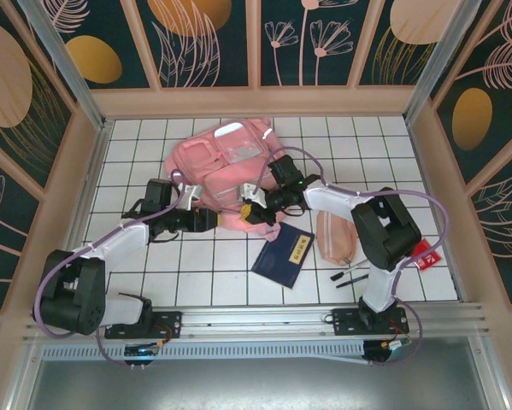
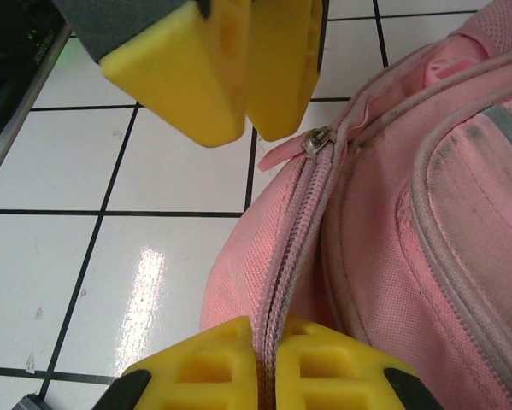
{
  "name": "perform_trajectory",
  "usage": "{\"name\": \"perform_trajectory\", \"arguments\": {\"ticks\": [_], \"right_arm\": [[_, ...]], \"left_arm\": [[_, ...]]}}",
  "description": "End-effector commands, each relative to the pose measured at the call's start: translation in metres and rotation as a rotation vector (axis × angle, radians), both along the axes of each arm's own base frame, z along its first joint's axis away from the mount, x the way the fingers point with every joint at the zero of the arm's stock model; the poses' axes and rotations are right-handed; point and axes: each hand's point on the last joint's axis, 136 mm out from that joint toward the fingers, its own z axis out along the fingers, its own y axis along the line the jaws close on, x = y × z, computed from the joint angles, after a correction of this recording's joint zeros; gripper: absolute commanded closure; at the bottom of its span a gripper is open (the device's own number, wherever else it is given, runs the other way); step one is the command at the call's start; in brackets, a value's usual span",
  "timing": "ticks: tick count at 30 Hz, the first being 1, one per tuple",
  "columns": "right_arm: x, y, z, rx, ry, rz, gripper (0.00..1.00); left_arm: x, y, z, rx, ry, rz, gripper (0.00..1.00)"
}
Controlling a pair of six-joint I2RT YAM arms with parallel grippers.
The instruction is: Pack the student bag
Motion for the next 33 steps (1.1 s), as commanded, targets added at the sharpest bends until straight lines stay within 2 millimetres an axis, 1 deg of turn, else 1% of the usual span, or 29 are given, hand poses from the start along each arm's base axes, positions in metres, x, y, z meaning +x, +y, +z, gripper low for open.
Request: {"name": "perform_trajectory", "arguments": {"ticks": [1, 6, 7, 8, 10, 13, 14, 15, 16, 17, 18, 19, 20, 21, 23, 26, 28, 29, 30, 33], "right_arm": [[-0.006, 0.002, 0.042, 0.103, -0.046, 0.073, 1.0], [-0.009, 0.001, 0.043, 0.099, -0.046, 0.087, 1.0], [-0.008, 0.001, 0.043, 0.098, -0.05, 0.087, 1.0], [-0.008, 0.0, 0.042, 0.094, -0.052, 0.087, 1.0], [-0.009, 0.0, 0.041, 0.089, -0.053, 0.086, 1.0], [-0.01, -0.001, 0.042, 0.09, -0.051, 0.09, 1.0], [-0.01, -0.001, 0.041, 0.088, -0.05, 0.092, 1.0], [-0.01, -0.001, 0.04, 0.086, -0.052, 0.092, 1.0], [-0.009, -0.002, 0.04, 0.084, -0.054, 0.088, 1.0], [-0.008, -0.002, 0.039, 0.08, -0.057, 0.086, 1.0], [-0.007, -0.002, 0.038, 0.077, -0.059, 0.082, 1.0], [-0.007, -0.003, 0.037, 0.074, -0.061, 0.08, 1.0], [-0.006, -0.003, 0.037, 0.072, -0.061, 0.081, 1.0], [-0.005, -0.004, 0.037, 0.072, -0.062, 0.078, 1.0], [-0.002, -0.006, 0.036, 0.066, -0.07, 0.068, 1.0], [0.003, -0.013, 0.031, 0.031, -0.084, 0.049, 1.0], [0.005, -0.022, 0.022, -0.026, -0.108, 0.038, 1.0], [0.007, -0.026, 0.018, -0.052, -0.123, 0.032, 1.0], [0.008, -0.029, 0.014, -0.074, -0.139, 0.026, 1.0], [0.01, -0.036, 0.011, -0.093, -0.167, 0.011, 1.0]], "left_arm": [[-0.005, -0.008, 0.016, -0.035, -0.184, -0.126, 0.53], [0.011, -0.005, 0.002, 0.011, -0.176, -0.083, 0.53], [0.015, -0.005, -0.001, 0.018, -0.173, -0.078, 0.5], [0.017, -0.005, -0.003, 0.024, -0.177, -0.078, 0.5], [0.016, -0.008, -0.003, 0.006, -0.188, -0.112, 0.5], [0.009, -0.018, 0.003, -0.058, -0.195, -0.177, 0.54], [0.007, -0.02, 0.006, -0.076, -0.204, -0.198, 0.62], [0.007, -0.021, 0.005, -0.077, -0.202, -0.203, 0.64], [0.006, -0.022, 0.005, -0.086, -0.199, -0.215, 0.69], [0.005, -0.024, 0.006, -0.095, -0.199, -0.23, 0.75], [0.004, -0.026, 0.007, -0.104, -0.2, -0.251, 0.83], [0.002, -0.027, 0.006, -0.106, -0.195, -0.266, 0.87], [0.002, -0.027, 0.004, -0.102, -0.193, -0.272, 0.89], [0.002, -0.026, 0.003, -0.093, -0.199, -0.278, 0.93], [0.007, -0.024, 0.0, -0.057, -0.216, -0.274, 1.0], [0.02, -0.015, -0.006, 0.039, -0.229, -0.205, 1.0], [0.031, -0.002, -0.01, 0.134, -0.265, -0.124, 1.0], [0.038, 0.008, -0.013, 0.191, -0.28, -0.066, 1.0], [0.048, 0.022, -0.016, 0.259, -0.293, 0.013, 1.0], [0.069, 0.062, -0.024, 0.408, -0.291, 0.209, 1.0]]}}
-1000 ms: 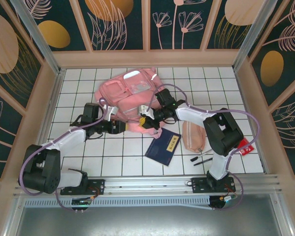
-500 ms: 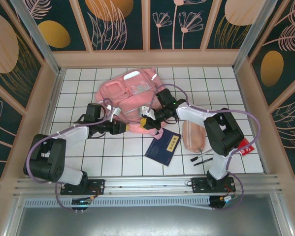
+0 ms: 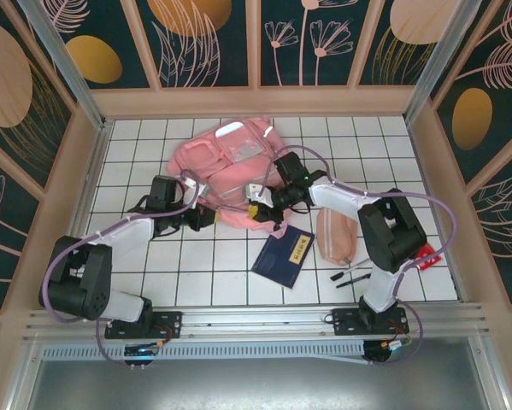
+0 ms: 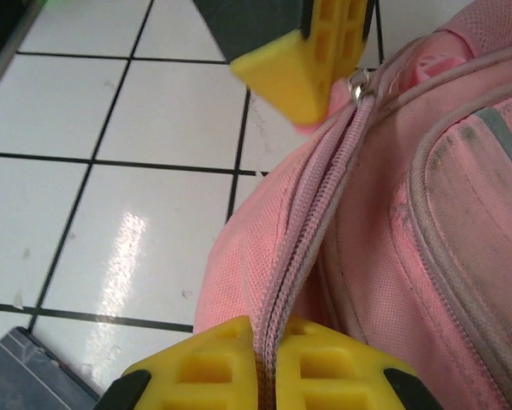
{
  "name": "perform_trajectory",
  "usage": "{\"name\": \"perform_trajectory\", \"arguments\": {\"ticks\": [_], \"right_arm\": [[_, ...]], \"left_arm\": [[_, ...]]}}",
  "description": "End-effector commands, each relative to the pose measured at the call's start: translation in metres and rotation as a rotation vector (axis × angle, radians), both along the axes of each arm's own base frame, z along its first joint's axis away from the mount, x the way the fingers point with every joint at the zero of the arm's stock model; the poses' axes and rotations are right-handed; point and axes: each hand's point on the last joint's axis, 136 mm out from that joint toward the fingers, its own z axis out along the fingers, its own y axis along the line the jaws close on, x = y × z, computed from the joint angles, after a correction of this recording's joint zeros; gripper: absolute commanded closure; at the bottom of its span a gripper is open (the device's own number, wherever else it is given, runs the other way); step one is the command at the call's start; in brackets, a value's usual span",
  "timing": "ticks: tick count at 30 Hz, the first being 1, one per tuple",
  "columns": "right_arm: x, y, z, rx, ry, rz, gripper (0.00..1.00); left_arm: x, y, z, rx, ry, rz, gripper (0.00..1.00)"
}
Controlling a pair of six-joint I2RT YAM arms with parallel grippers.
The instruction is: Pack the student bag
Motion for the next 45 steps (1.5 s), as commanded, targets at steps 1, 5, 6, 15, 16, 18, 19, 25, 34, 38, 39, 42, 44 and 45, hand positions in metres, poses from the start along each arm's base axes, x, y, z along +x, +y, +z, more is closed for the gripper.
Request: {"name": "perform_trajectory", "arguments": {"ticks": [1, 5, 6, 15, 16, 18, 19, 25, 34, 38, 39, 42, 44, 45], "right_arm": [[0.002, -0.014, 0.013, -0.022, -0.066, -0.01, 1.0], [0.001, -0.011, 0.021, 0.017, -0.089, -0.002, 1.0], [0.0, -0.01, 0.026, 0.034, -0.096, -0.002, 1.0], [-0.007, -0.006, 0.064, 0.148, -0.151, -0.018, 1.0], [-0.008, -0.005, 0.064, 0.161, -0.144, -0.033, 1.0], [-0.006, -0.004, 0.065, 0.18, -0.129, -0.078, 0.77], [0.0, -0.005, 0.069, 0.191, -0.136, -0.132, 0.68], [0.059, -0.065, 0.134, 0.375, -0.205, -0.816, 0.42], [0.076, -0.27, 0.114, 0.373, 0.17, -2.055, 0.01], [0.052, -0.286, 0.076, 0.284, 0.403, -2.102, 0.01], [0.046, -0.284, 0.071, 0.274, 0.433, -2.076, 0.01], [0.03, -0.281, 0.065, 0.266, 0.443, -2.015, 0.01], [0.021, -0.283, 0.063, 0.256, 0.432, -1.992, 0.01], [0.018, -0.282, 0.062, 0.245, 0.438, -1.97, 0.01]], "left_arm": [[0.041, 0.062, -0.005, 0.211, -0.09, 0.32, 1.0], [0.057, 0.092, -0.011, 0.273, -0.09, 0.46, 1.0], [0.061, 0.099, -0.015, 0.285, -0.081, 0.493, 1.0], [0.093, 0.126, -0.044, 0.336, 0.042, 0.606, 1.0], [0.096, 0.124, -0.045, 0.334, 0.047, 0.594, 0.95], [0.101, 0.119, -0.036, 0.301, 0.021, 0.582, 0.76], [0.102, 0.112, -0.026, 0.267, -0.021, 0.547, 0.66], [0.084, 0.057, 0.042, 0.183, -0.241, 0.189, 0.47], [0.047, -0.101, 0.068, 0.397, -0.559, -0.386, 0.34], [0.063, -0.122, 0.044, 0.512, -0.63, -0.422, 0.23], [0.068, -0.124, 0.03, 0.549, -0.613, -0.427, 0.23], [0.069, -0.132, 0.001, 0.582, -0.555, -0.483, 0.21], [0.064, -0.137, -0.011, 0.569, -0.518, -0.524, 0.2], [0.06, -0.138, -0.014, 0.559, -0.503, -0.543, 0.2]]}}
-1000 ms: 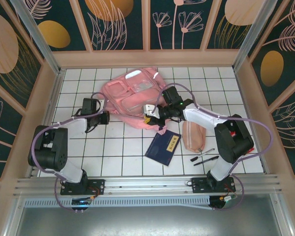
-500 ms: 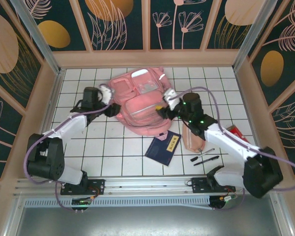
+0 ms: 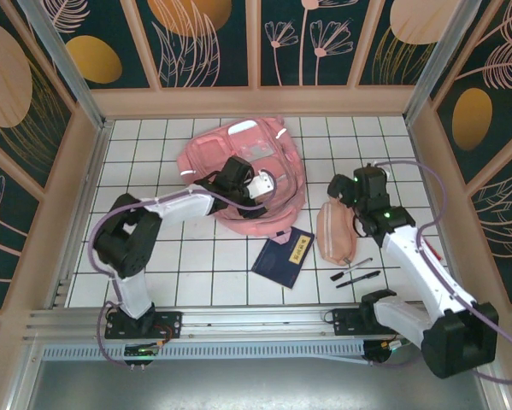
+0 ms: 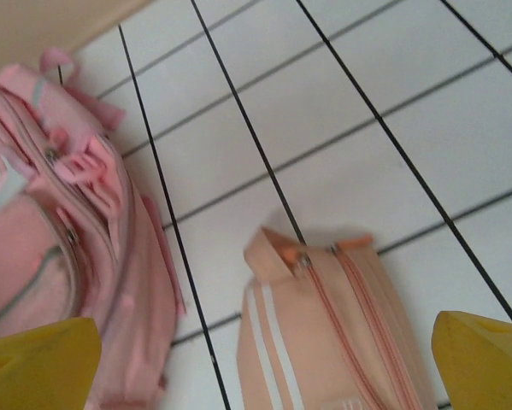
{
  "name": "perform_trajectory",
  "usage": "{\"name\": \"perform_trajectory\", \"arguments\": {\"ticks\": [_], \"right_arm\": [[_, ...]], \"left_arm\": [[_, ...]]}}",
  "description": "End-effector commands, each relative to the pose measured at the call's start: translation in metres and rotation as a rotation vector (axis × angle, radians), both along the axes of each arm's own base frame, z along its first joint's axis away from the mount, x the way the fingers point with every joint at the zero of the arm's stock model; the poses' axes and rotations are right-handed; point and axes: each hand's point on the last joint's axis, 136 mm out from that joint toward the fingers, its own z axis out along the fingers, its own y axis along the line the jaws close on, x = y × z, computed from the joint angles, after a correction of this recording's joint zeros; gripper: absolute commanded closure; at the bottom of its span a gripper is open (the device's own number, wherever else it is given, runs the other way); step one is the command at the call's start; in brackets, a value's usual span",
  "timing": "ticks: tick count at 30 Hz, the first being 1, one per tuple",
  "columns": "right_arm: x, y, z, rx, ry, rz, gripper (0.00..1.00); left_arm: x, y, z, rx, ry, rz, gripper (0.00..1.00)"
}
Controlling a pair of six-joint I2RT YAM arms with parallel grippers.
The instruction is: Pack the student bag
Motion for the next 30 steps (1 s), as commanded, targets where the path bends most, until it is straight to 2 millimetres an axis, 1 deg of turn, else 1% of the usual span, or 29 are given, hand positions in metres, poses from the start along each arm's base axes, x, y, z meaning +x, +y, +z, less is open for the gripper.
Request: {"name": "perform_trajectory", "arguments": {"ticks": [1, 3, 4, 6, 9, 10, 11, 12, 13, 14, 15, 16, 18, 20, 22, 23, 24, 25, 26, 28, 29, 30], "right_arm": [[-0.02, 0.005, -0.009, 0.047, 0.052, 0.058, 0.01], [-0.025, 0.017, -0.019, 0.086, 0.09, 0.138, 0.01], [-0.028, 0.027, -0.026, 0.121, 0.117, 0.181, 0.01], [-0.032, 0.036, -0.037, 0.164, 0.169, 0.217, 0.01], [-0.033, 0.051, -0.047, 0.233, 0.23, 0.274, 0.01], [-0.033, 0.055, -0.049, 0.248, 0.241, 0.289, 0.01], [-0.032, 0.06, -0.051, 0.264, 0.249, 0.308, 0.02], [-0.032, 0.065, -0.052, 0.281, 0.256, 0.332, 0.03], [-0.032, 0.071, -0.053, 0.302, 0.262, 0.36, 0.05], [-0.032, 0.075, -0.052, 0.316, 0.267, 0.38, 0.07], [-0.032, 0.078, -0.052, 0.326, 0.276, 0.393, 0.07], [-0.031, 0.079, -0.051, 0.333, 0.284, 0.4, 0.07], [-0.028, 0.082, -0.046, 0.335, 0.29, 0.409, 0.07], [-0.021, 0.083, -0.039, 0.33, 0.287, 0.406, 0.07], [-0.013, 0.08, -0.034, 0.315, 0.27, 0.383, 0.07], [-0.008, 0.077, -0.033, 0.301, 0.261, 0.362, 0.07], [-0.004, 0.072, -0.033, 0.281, 0.258, 0.337, 0.07], [-0.002, 0.066, -0.035, 0.255, 0.263, 0.309, 0.1], [0.001, 0.055, -0.039, 0.203, 0.277, 0.265, 0.13], [-0.004, 0.02, -0.05, 0.07, 0.321, 0.113, 0.11], [-0.01, -0.002, -0.058, 0.001, 0.343, 0.007, 0.08], [-0.018, -0.015, -0.064, -0.025, 0.364, -0.041, 0.08]], "left_arm": [[-0.004, -0.005, 0.002, 0.028, 0.005, -0.054, 0.2], [-0.003, -0.004, 0.005, 0.018, -0.004, -0.045, 0.22], [-0.004, -0.006, 0.008, 0.006, -0.005, -0.055, 0.22], [-0.009, -0.011, 0.014, -0.016, -0.003, -0.091, 0.23], [-0.005, -0.011, 0.025, -0.044, -0.01, -0.052, 0.25], [0.001, -0.01, 0.028, -0.049, -0.029, -0.019, 0.29], [0.006, -0.007, 0.029, -0.045, -0.047, 0.014, 0.38], [0.015, -0.004, 0.031, -0.031, -0.069, 0.055, 0.56], [0.025, -0.002, 0.04, -0.022, -0.088, 0.095, 0.8], [0.03, -0.003, 0.05, -0.022, -0.097, 0.112, 0.97], [0.035, -0.003, 0.068, -0.032, -0.127, 0.127, 1.0], [0.044, -0.002, 0.092, -0.07, -0.175, 0.175, 1.0], [0.058, 0.005, 0.132, -0.123, -0.281, 0.26, 1.0], [0.064, 0.011, 0.158, -0.149, -0.348, 0.293, 1.0], [0.066, 0.01, 0.172, -0.174, -0.358, 0.308, 1.0], [0.066, 0.013, 0.193, -0.213, -0.376, 0.337, 1.0], [0.067, 0.017, 0.206, -0.231, -0.391, 0.37, 1.0], [0.071, 0.022, 0.216, -0.238, -0.414, 0.403, 1.0], [0.074, 0.028, 0.228, -0.246, -0.444, 0.44, 1.0], [0.08, 0.039, 0.253, -0.28, -0.506, 0.498, 1.0], [0.082, 0.042, 0.269, -0.317, -0.545, 0.52, 1.0], [0.082, 0.043, 0.284, -0.367, -0.572, 0.532, 1.0]]}}
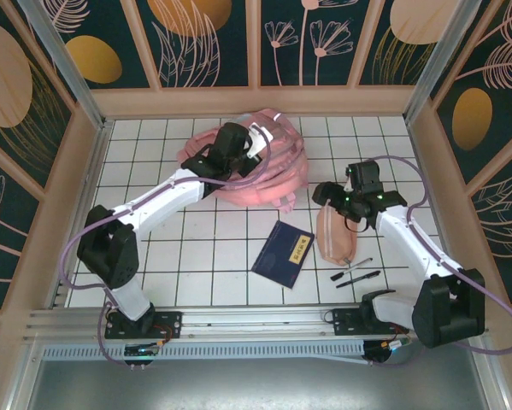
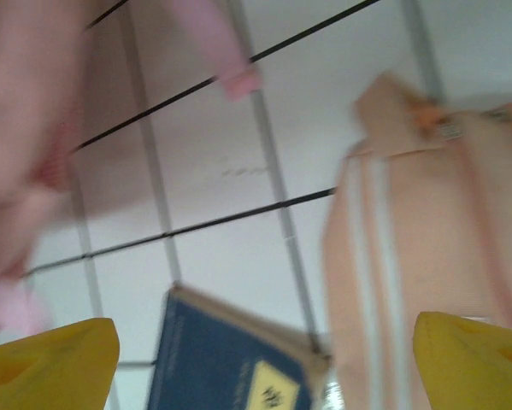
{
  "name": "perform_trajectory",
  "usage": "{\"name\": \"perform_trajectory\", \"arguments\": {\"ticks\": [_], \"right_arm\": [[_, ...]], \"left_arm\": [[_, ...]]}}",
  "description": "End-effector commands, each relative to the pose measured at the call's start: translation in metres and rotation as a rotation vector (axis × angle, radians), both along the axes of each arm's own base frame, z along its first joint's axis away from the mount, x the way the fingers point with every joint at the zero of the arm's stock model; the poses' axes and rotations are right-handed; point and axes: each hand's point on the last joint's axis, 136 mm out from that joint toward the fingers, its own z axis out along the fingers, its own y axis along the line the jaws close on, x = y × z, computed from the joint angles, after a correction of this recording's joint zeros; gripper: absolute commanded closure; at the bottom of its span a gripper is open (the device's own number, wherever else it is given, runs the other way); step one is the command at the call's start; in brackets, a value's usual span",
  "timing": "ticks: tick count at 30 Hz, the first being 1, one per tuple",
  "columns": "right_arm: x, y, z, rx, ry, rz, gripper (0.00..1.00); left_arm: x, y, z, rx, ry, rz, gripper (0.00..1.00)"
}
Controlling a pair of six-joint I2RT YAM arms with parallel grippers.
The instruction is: Pack the student bag
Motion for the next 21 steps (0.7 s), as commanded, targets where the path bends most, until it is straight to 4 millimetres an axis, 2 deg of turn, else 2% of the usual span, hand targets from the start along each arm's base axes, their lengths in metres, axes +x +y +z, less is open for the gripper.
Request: {"name": "perform_trajectory", "arguments": {"ticks": [1, 2, 4, 6, 8, 10, 12, 13, 15, 17, 19, 21], "right_arm": [[-0.022, -0.06, -0.023, -0.226, 0.095, -0.207, 0.08], [-0.026, -0.055, -0.026, -0.2, 0.104, -0.185, 0.08], [-0.031, -0.027, -0.027, -0.071, 0.115, -0.085, 0.1], [-0.036, 0.016, -0.014, 0.089, 0.092, 0.097, 0.13], [-0.037, 0.038, 0.006, 0.178, 0.05, 0.182, 0.14], [-0.032, 0.053, 0.029, 0.255, -0.009, 0.222, 0.14], [-0.023, 0.063, 0.046, 0.325, -0.042, 0.231, 0.17], [-0.021, 0.068, 0.048, 0.354, -0.034, 0.231, 0.18], [-0.018, 0.077, 0.042, 0.363, 0.005, 0.223, 0.22], [-0.025, 0.082, 0.028, 0.269, 0.059, 0.223, 0.23], [-0.041, 0.078, 0.005, 0.149, 0.145, 0.164, 0.2], [-0.073, 0.08, -0.021, 0.109, 0.24, 0.13, 0.2]], "left_arm": [[0.012, 0.018, 0.12, -0.249, -0.276, 0.125, 1.0], [0.011, 0.016, 0.13, -0.282, -0.298, 0.115, 1.0], [0.011, 0.011, 0.131, -0.281, -0.305, 0.084, 1.0], [0.011, 0.007, 0.118, -0.255, -0.27, 0.068, 1.0], [0.007, 0.004, 0.106, -0.256, -0.231, 0.049, 1.0], [0.002, 0.003, 0.101, -0.278, -0.209, 0.028, 1.0], [0.002, 0.012, 0.108, -0.304, -0.206, 0.06, 1.0], [0.004, 0.019, 0.114, -0.323, -0.204, 0.075, 1.0], [0.014, 0.037, 0.128, -0.386, -0.193, 0.109, 1.0], [0.026, 0.053, 0.134, -0.432, -0.189, 0.149, 1.0], [0.032, 0.061, 0.135, -0.445, -0.191, 0.163, 1.0], [0.035, 0.064, 0.13, -0.423, -0.198, 0.167, 1.0]]}}
